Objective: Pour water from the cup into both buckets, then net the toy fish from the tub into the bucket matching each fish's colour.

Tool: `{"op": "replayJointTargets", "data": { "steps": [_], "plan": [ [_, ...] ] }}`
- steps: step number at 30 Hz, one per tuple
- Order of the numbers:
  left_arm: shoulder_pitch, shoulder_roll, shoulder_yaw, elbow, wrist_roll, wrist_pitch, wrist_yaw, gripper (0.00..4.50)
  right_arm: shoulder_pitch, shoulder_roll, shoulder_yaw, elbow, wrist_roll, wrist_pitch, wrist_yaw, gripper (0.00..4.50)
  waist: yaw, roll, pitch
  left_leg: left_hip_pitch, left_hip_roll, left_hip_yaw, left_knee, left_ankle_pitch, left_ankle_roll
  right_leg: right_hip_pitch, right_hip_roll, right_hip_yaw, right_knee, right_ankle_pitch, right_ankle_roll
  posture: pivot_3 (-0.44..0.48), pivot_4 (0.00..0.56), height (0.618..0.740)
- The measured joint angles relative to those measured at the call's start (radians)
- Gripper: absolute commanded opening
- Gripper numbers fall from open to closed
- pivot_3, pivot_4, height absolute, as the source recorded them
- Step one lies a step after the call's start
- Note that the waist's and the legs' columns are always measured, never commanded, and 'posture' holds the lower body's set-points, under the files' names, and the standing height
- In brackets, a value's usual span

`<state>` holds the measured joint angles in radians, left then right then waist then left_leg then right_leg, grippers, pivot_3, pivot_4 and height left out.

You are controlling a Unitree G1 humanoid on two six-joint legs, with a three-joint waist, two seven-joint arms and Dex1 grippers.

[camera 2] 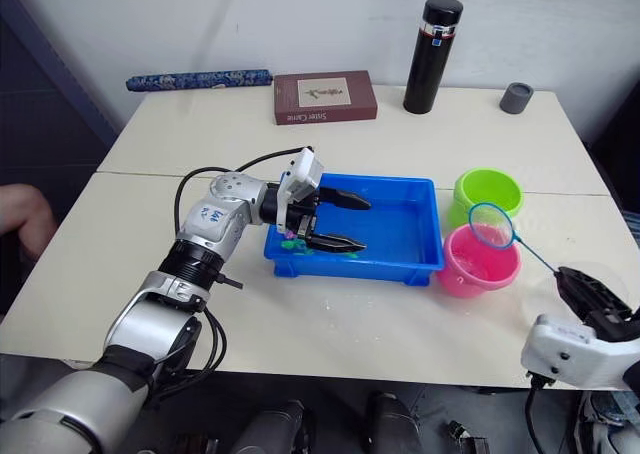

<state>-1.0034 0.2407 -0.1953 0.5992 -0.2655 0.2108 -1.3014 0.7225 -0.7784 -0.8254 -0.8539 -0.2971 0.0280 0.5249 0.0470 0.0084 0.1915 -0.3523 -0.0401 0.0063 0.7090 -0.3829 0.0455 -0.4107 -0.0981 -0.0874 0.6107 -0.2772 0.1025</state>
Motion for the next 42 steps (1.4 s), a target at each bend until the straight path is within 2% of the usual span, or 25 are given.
{"op": "replayJointTargets", "data": {
  "steps": [3,8,10,15,20,21,26,32,38,42],
  "plan": [
    [0.000,0.013,0.002,0.002,0.002,0.000,0.014,4.45,-0.141,0.050,0.004,-0.005,0.207,0.127,0.046,0.00,-0.004,0.001,0.000,0.000,0.000,0.000,0.001,0.000,0.000,0.000,0.000,0.000,0.001,0.000,0.000,0.000,0.150,0.740],
    [0.003,0.062,0.029,0.005,0.003,0.009,0.035,4.45,-0.359,0.046,0.085,-0.011,0.487,0.381,0.089,0.00,-0.014,0.001,0.000,0.000,0.000,0.000,0.002,0.000,0.000,0.000,-0.002,0.000,0.001,0.000,-0.001,0.000,0.150,0.740],
    [0.009,0.095,0.039,0.004,0.008,0.022,0.050,4.45,-0.506,0.045,0.146,-0.002,0.639,0.524,0.077,0.00,-0.023,0.001,0.000,0.000,0.000,-0.001,0.002,0.000,0.000,-0.001,-0.005,0.000,0.002,0.000,-0.001,0.000,0.150,0.740],
    [0.108,0.211,0.079,-0.068,0.009,0.090,0.082,4.45,-0.662,0.002,0.347,0.062,0.814,0.727,0.093,0.00,-0.024,0.001,0.000,-0.002,0.000,-0.002,0.001,0.000,0.000,-0.003,-0.005,-0.001,0.002,0.000,-0.003,0.000,0.150,0.740],
    [0.207,0.294,0.125,-0.208,-0.002,0.169,0.126,4.45,-0.807,-0.013,0.512,0.170,0.822,0.768,0.092,0.00,-0.020,0.001,0.000,-0.003,-0.001,-0.003,0.004,0.000,0.001,-0.002,-0.009,-0.002,0.003,0.000,-0.003,0.000,0.150,0.740],
    [0.264,0.328,0.154,-0.282,-0.010,0.202,0.147,4.45,-0.876,-0.013,0.575,0.219,0.812,0.775,0.092,0.00,-0.025,0.001,0.000,-0.003,-0.002,-0.003,0.004,-0.001,0.001,-0.002,-0.010,-0.002,0.003,0.000,-0.002,0.000,0.150,0.740],
    [0.421,0.409,0.224,-0.468,-0.041,0.315,0.214,4.45,-0.999,0.002,0.737,0.361,0.778,0.781,0.106,0.00,-0.023,0.001,0.000,-0.004,-0.001,-0.005,0.004,-0.001,0.001,-0.003,-0.010,-0.004,0.004,-0.001,-0.003,0.000,0.150,0.740],
    [0.483,0.464,0.280,-0.564,-0.057,0.373,0.279,4.45,-1.141,0.046,0.917,0.488,0.690,0.753,0.120,0.00,-0.023,0.001,0.000,-0.004,-0.003,-0.006,0.005,-0.001,0.001,-0.003,-0.012,-0.006,0.005,-0.001,-0.003,0.000,0.150,0.740],
    [0.499,0.477,0.297,-0.593,-0.080,0.397,0.306,4.45,-1.229,0.088,0.989,0.603,0.605,0.721,0.119,0.00,-0.026,0.001,0.000,-0.004,-0.003,-0.006,0.005,-0.001,0.001,-0.003,-0.012,-0.007,0.005,-0.001,-0.003,0.000,0.150,0.740],
    [0.499,0.478,0.297,-0.600,-0.084,0.400,0.314,4.45,-1.257,0.101,1.007,0.610,0.593,0.721,0.127,0.00,-0.026,0.001,0.000,-0.004,-0.003,-0.006,0.005,-0.001,0.001,-0.003,-0.012,-0.007,0.004,-0.001,-0.003,0.000,0.150,0.740]
  ]
}}
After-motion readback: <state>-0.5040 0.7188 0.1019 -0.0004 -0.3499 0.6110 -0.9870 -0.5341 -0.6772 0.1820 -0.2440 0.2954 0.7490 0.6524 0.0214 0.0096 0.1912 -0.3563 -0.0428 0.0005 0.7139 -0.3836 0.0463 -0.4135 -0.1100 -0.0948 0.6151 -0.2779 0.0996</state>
